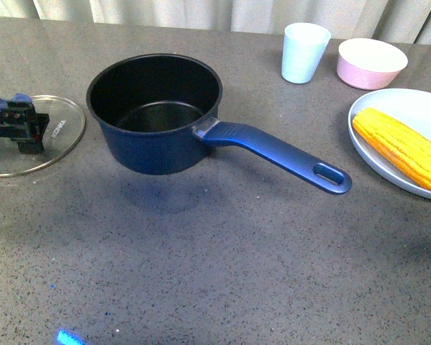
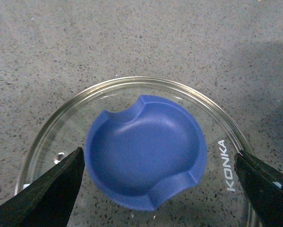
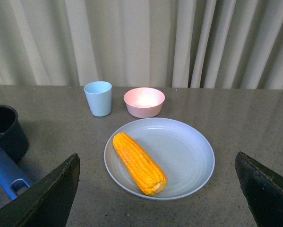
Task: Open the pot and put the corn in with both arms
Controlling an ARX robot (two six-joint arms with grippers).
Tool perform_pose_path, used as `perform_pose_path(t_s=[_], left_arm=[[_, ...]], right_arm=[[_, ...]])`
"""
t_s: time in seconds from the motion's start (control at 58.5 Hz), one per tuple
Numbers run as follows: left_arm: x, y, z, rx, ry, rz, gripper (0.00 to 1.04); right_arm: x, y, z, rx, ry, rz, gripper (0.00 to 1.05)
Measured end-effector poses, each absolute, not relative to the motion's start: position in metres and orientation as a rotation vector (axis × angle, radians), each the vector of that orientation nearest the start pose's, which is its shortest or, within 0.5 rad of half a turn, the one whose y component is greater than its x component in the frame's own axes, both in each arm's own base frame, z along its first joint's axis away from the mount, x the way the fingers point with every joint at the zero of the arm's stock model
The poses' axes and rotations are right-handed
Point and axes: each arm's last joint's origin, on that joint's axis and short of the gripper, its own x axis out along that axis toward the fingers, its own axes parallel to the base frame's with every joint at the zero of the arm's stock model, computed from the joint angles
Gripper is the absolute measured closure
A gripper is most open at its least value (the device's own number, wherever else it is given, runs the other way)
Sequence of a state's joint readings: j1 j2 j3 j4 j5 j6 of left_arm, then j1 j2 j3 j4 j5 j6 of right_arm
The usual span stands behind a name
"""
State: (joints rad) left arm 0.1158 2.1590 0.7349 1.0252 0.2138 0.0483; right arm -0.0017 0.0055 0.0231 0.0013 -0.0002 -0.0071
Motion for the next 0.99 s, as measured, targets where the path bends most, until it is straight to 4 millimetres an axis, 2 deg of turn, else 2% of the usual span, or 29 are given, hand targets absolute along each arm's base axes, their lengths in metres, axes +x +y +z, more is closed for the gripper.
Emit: perform_pose_path(t_s=[0.103,0.462,0.513,0.564,0.65,0.838,0.94,0.991], left_arm=[[0.338,0.038,0.065,-0.021,0.370,-0.104,0.09],[0.280,0.043,0.117,-0.049,0.283,-0.122,0.09],[0.278,0.042,0.120,-0.032,0.212,-0.073,0.16],[0.266,0.038,0.119,-0.014,0.133,-0.014,0.31],[0.245,0.029,0.127,0.000,0.046,0.004,0.49],[0.215,0.019,0.141,0.002,0.012,0.003,0.80],[0.199,0.014,0.144,0.001,0.021,0.002,1.01],[0.193,0.013,0.145,0.000,0.020,0.004,1.03]], right_arm=[[0.097,0.000,0.171,-0.007,-0.019,-0.002,0.09],[0.097,0.000,0.171,-0.007,-0.019,-0.002,0.09],[0.097,0.000,0.171,-0.007,-0.019,-0.002,0.09],[0.097,0.000,0.171,-0.007,-0.019,-0.002,0.09],[0.097,0.000,0.171,-0.007,-0.019,-0.002,0.09],[0.097,0.000,0.171,-0.007,-0.019,-0.002,0.09],[0.097,0.000,0.171,-0.007,-0.019,-0.002,0.09],[0.097,0.000,0.171,-0.007,-0.019,-0.002,0.09]])
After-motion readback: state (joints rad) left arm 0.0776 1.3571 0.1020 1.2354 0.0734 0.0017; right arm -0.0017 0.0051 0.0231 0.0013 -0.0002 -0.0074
